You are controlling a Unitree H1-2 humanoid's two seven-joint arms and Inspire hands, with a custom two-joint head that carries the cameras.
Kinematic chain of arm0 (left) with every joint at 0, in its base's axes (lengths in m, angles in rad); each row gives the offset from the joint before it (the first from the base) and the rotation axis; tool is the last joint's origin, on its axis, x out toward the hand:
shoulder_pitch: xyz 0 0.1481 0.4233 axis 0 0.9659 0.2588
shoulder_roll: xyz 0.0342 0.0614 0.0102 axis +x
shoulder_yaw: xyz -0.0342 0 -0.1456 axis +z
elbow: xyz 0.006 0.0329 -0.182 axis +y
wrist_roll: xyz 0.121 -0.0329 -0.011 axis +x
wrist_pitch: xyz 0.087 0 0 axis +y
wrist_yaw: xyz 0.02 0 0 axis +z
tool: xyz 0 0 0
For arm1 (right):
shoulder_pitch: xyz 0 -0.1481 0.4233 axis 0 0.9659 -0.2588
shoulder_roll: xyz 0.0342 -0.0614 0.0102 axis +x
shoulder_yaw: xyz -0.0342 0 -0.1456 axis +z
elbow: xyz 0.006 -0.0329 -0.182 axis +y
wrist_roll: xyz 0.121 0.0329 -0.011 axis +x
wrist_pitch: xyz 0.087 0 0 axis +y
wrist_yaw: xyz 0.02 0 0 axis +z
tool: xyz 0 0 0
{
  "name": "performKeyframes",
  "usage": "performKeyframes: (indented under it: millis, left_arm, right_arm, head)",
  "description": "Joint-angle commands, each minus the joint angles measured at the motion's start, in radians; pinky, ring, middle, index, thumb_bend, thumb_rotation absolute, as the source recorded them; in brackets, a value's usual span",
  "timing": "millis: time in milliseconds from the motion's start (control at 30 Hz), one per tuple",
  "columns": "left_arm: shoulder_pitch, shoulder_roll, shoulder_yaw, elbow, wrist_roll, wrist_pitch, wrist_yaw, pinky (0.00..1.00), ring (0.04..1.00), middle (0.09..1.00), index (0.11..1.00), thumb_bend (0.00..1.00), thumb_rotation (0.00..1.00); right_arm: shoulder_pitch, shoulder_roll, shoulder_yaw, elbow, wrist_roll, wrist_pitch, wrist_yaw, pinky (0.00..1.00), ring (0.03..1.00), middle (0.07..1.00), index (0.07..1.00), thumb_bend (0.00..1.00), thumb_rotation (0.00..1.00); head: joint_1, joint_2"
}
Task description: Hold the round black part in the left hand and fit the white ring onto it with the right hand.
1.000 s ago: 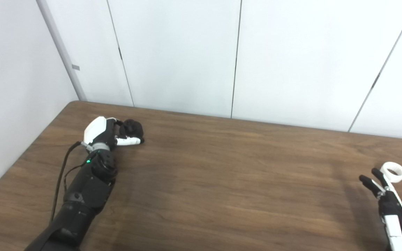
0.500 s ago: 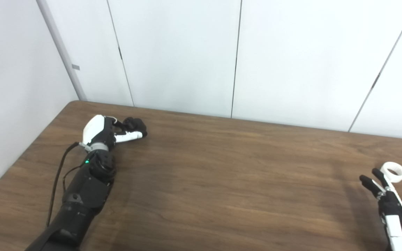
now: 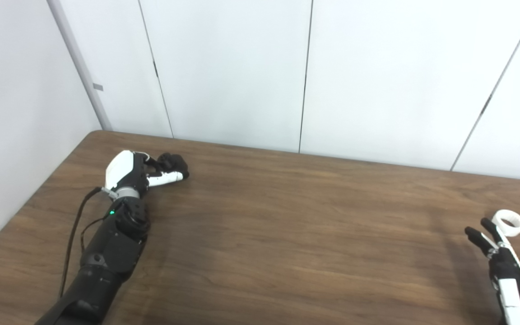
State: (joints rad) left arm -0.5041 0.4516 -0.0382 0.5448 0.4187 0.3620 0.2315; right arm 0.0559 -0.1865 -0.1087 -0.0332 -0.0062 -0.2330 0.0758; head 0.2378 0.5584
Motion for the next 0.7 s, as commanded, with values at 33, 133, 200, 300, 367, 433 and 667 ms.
performKeyframes:
  millis: [33, 133, 200, 300, 367, 433, 667]
  left_arm:
    - [-0.013, 0.035, 0.006, -0.061, 0.023, -0.047, 0.029, 1.0, 0.9, 0.766, 0.484, 0.52, 0.05]
    - [0.014, 0.038, -0.005, -0.124, 0.038, -0.061, 0.021, 1.0, 0.902, 0.766, 0.484, 0.52, 0.05]
    - [0.038, 0.035, -0.018, -0.195, 0.057, -0.047, 0.004, 1.0, 0.902, 0.767, 0.485, 0.52, 0.05]
    - [0.081, 0.02, -0.034, -0.321, 0.07, -0.03, -0.031, 1.0, 0.91, 0.767, 0.485, 0.52, 0.04]
    - [0.107, 0.014, -0.052, -0.396, 0.088, -0.016, -0.058, 1.0, 0.909, 0.767, 0.485, 0.52, 0.05]
    - [0.131, 0.008, -0.078, -0.468, 0.118, 0.006, -0.089, 1.0, 0.902, 0.769, 0.485, 0.52, 0.05]
    - [0.207, -0.011, -0.159, -0.654, 0.215, -0.015, -0.163, 1.0, 0.87, 0.761, 0.484, 0.52, 0.05]
  right_arm:
    - [0.065, 0.041, 0.023, 0.069, 0.004, -0.001, -0.009, 1.0, 0.898, 0.861, 0.936, 0.64, 1.0]
    - [0.059, 0.048, 0.024, 0.075, 0.001, -0.008, -0.013, 1.0, 0.9, 0.857, 0.933, 0.64, 1.0]
    - [0.057, 0.051, 0.026, 0.075, -0.014, -0.007, -0.022, 1.0, 0.893, 0.853, 0.93, 0.64, 1.0]
    - [0.054, 0.06, 0.028, 0.068, -0.013, 0.003, -0.024, 1.0, 0.891, 0.855, 0.931, 0.64, 1.0]
    - [0.054, 0.064, 0.03, 0.063, -0.02, 0.009, -0.026, 1.0, 0.894, 0.857, 0.933, 0.63, 1.0]
    - [0.057, 0.067, 0.032, 0.054, -0.027, 0.016, -0.028, 1.0, 0.895, 0.859, 0.936, 0.64, 1.0]
    - [0.059, 0.086, 0.039, 0.025, -0.06, 0.038, -0.043, 1.0, 0.886, 0.858, 0.937, 0.65, 1.0]
  head:
    - [-0.003, 0.0]
    - [-0.008, -0.002]
    - [-0.011, -0.004]
    - [-0.015, -0.004]
    - [-0.02, -0.003]
    - [-0.023, -0.003]
    - [-0.048, 0.005]
